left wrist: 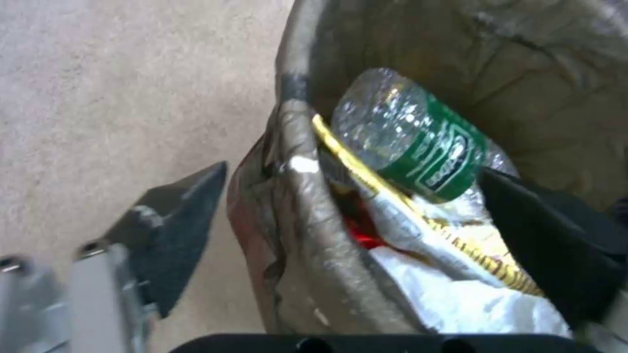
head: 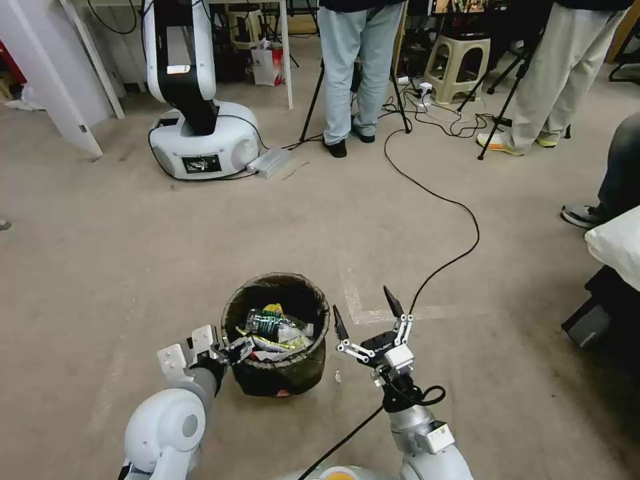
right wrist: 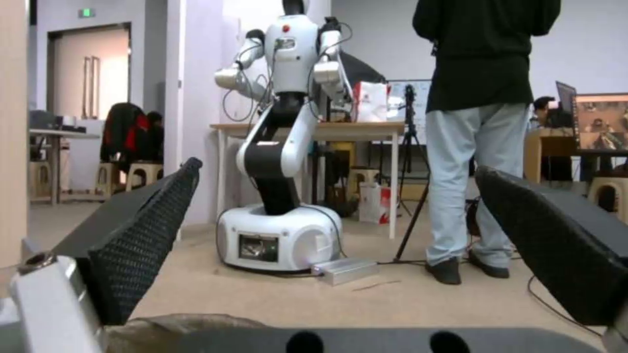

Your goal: Pick up the trash bin, then pick up the garbage from the floor and place it into the trash bin.

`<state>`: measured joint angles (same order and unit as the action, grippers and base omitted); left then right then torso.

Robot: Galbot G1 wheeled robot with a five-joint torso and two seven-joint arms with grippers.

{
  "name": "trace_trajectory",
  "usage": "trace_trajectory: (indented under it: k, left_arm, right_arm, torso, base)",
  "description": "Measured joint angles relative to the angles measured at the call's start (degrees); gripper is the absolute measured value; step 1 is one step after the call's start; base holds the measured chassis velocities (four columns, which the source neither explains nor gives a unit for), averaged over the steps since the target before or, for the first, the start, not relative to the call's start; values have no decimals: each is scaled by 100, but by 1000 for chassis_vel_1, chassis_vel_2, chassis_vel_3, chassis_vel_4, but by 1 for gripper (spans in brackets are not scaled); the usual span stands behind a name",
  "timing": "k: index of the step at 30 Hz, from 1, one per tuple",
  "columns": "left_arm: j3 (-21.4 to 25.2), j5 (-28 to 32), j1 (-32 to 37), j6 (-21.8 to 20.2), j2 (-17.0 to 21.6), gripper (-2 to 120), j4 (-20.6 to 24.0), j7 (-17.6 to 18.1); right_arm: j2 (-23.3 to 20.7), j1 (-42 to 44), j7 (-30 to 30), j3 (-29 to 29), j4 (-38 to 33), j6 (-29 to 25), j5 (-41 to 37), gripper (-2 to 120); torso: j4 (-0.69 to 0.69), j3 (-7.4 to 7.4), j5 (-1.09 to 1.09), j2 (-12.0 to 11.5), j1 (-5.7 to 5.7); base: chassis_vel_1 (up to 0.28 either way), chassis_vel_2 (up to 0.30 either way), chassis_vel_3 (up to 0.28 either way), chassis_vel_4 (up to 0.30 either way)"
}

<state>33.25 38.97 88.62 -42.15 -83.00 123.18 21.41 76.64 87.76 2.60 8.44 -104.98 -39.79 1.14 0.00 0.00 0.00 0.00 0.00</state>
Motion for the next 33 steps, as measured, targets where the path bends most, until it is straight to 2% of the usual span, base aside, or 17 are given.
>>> trace_trajectory:
  k: [2, 3, 5, 7, 9, 10, 11, 14, 15, 16, 18, 19, 20, 22, 23, 25, 33]
  left_arm:
    - [1, -1, -1, 0, 0, 97, 5, -4]
    - [24, -16, -2, 0, 0, 104, 62, -50]
    - [45, -86, 18, 20, 9, 108, 162, -131]
    - [45, -102, 21, 27, 10, 108, 169, -141]
    - [42, -503, 107, 224, 21, 112, 261, -286]
    - [14, -841, 201, 473, 16, 113, 306, -405]
    - [14, -841, 201, 473, 16, 113, 306, -405]
    - [-50, -1596, 433, 1330, -10, 114, 322, -752]
    - [-50, -1596, 433, 1330, -10, 114, 322, -752]
    - [-81, -2449, 599, 2369, -63, 114, 195, -1040]
    - [-105, -3151, 746, 3277, -139, 113, -44, -1251]
    - [-108, -3465, 858, 3934, -188, 112, -181, -1369]
    - [-108, -3465, 858, 3934, -188, 112, -181, -1369]
    - [-150, -3658, 1026, 4729, -219, 108, -329, -1461]
    - [-150, -3658, 1026, 4729, -219, 108, -329, -1461]
    - [-173, -3815, 1177, 5352, -241, 103, -483, -1560]
    - [-222, -4085, 1219, 5860, -281, 100, -684, -1578]
  right_arm:
    - [2, 0, -2, -2, 2, -1, 3, 100]
    - [18, 1, -10, -16, 13, -9, 24, 100]
    - [24, 1, -14, -20, 13, -10, 29, 100]
    - [24, 0, -14, -20, 12, -10, 29, 100]
    - [31, -16, 75, -7, -18, 5, 20, 100]
    - [43, -19, 197, 17, -65, 48, 34, 100]
    - [43, -19, 197, 17, -65, 48, 34, 100]
    - [62, -36, 431, 51, -127, 138, 86, 100]
    - [62, -36, 431, 51, -127, 138, 86, 100]
    - [100, -41, 696, 74, -149, 261, 167, 100]
    - [154, -40, 1113, 82, -173, 500, 312, 100]
    - [199, -38, 1403, 95, -191, 702, 392, 100]
    - [199, -38, 1403, 95, -191, 702, 392, 100]
    - [250, -37, 1661, 119, -208, 890, 428, 100]
    - [250, -37, 1661, 119, -208, 890, 428, 100]
    - [273, -11, 1771, 135, -252, 1009, 431, 100]
    - [276, 41, 1762, 145, -288, 1027, 431, 100]
  torso:
    - [0, 0, 0, 0, 0]
    - [1, 0, 0, 0, 0]
    - [0, 0, 0, 0, 0]
    - [0, 0, 0, 0, 0]
    - [1, 0, 0, 0, 0]
    - [0, 0, -1, 0, 0]
    - [0, 0, -1, 0, 0]
    - [1, 0, -1, 0, 0]
    - [1, 0, -1, 0, 0]
    - [0, -1, 2, 0, 0]
    - [1, 0, -2, 0, 0]
    - [0, 0, 0, 0, 0]
    - [0, 0, 0, 0, 0]
    - [0, 0, 0, 0, 0]
    - [0, 0, 0, 0, 0]
    - [1, 0, -1, 0, 0]
    - [0, 0, 0, 0, 0]
  base:
    - [0, 0, 0, 0]
    - [0, 0, 0, 0]
    - [0, 0, 0, 0]
    - [0, 0, 0, 0]
    - [0, 0, 0, 0]
    - [0, 0, 0, 0]
    - [0, 0, 0, 0]
    - [0, 0, 0, 0]
    - [0, 0, 0, 0]
    - [0, 0, 0, 0]
    - [0, 0, 0, 0]
    - [0, 0, 0, 0]
    - [0, 0, 0, 0]
    - [0, 0, 0, 0]
    - [0, 0, 0, 0]
    - [0, 0, 0, 0]
    - [0, 0, 0, 0]
